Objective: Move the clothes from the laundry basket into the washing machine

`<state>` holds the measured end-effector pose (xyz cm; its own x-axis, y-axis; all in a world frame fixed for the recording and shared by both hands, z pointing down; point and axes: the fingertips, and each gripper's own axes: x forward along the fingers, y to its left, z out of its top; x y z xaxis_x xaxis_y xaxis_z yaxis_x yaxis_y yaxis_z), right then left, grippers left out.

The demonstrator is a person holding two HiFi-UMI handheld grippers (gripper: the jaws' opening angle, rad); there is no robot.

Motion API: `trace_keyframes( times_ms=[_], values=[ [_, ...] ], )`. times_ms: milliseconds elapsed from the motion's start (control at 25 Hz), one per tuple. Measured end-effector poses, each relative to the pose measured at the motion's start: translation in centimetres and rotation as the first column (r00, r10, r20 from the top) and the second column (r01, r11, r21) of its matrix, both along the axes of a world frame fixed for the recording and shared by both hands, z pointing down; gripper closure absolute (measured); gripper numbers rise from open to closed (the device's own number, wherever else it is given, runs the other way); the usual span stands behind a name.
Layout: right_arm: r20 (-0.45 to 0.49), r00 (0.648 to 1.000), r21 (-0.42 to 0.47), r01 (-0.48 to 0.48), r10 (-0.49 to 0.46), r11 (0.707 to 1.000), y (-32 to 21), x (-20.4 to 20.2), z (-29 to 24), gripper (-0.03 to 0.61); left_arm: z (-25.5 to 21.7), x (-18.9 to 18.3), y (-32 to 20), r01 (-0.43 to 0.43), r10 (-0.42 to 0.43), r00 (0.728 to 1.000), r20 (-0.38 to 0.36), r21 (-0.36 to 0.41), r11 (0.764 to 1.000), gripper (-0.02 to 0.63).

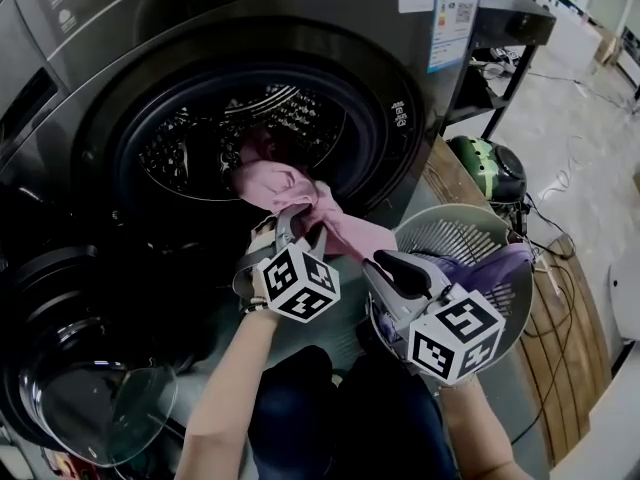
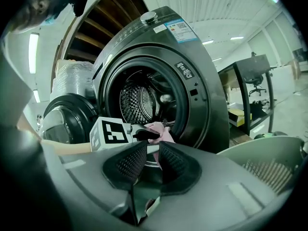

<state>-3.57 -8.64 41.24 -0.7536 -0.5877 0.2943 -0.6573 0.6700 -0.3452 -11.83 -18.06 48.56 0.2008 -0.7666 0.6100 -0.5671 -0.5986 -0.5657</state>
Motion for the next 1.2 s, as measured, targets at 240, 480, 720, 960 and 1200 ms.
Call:
trace_keyframes(
  times_ms=[240,480,720,960,1200],
  values=[
    [0.044,0.998,0.018,-0.044,0.043,0.999,-0.9,0.7,-0.9,0.517,-5.0,-2.8,-1.2,0.146,-0.124,0.969,-0.215,0.086,0.986,0.583],
    [0.085,0.996,0.028,-0.031,0.028,0.999,-1.2,0.0,-1.8,0.528,-11.5,-10.3,-5.4,0.381,-0.284,0.896,-0.341,0.262,0.887,0.584],
    [0.084,0.996,0.016,-0.038,0.036,0.999,-0.9,-0.2,-1.4,0.532,-14.7,-16.4,-8.8,0.569,-0.432,0.799,-0.419,0.293,0.768,0.584],
    [0.094,0.996,0.014,-0.012,0.010,1.000,-0.5,-1.0,-1.4,0.532,-5.3,-13.6,-9.8,0.472,-0.468,0.827,-0.313,-0.067,0.879,0.439],
    [0.098,0.995,0.030,0.000,-0.003,1.000,-0.1,-1.2,-1.8,0.532,-5.3,-11.0,-8.1,0.402,-0.399,0.823,-0.405,-0.083,0.912,0.329]
  ],
)
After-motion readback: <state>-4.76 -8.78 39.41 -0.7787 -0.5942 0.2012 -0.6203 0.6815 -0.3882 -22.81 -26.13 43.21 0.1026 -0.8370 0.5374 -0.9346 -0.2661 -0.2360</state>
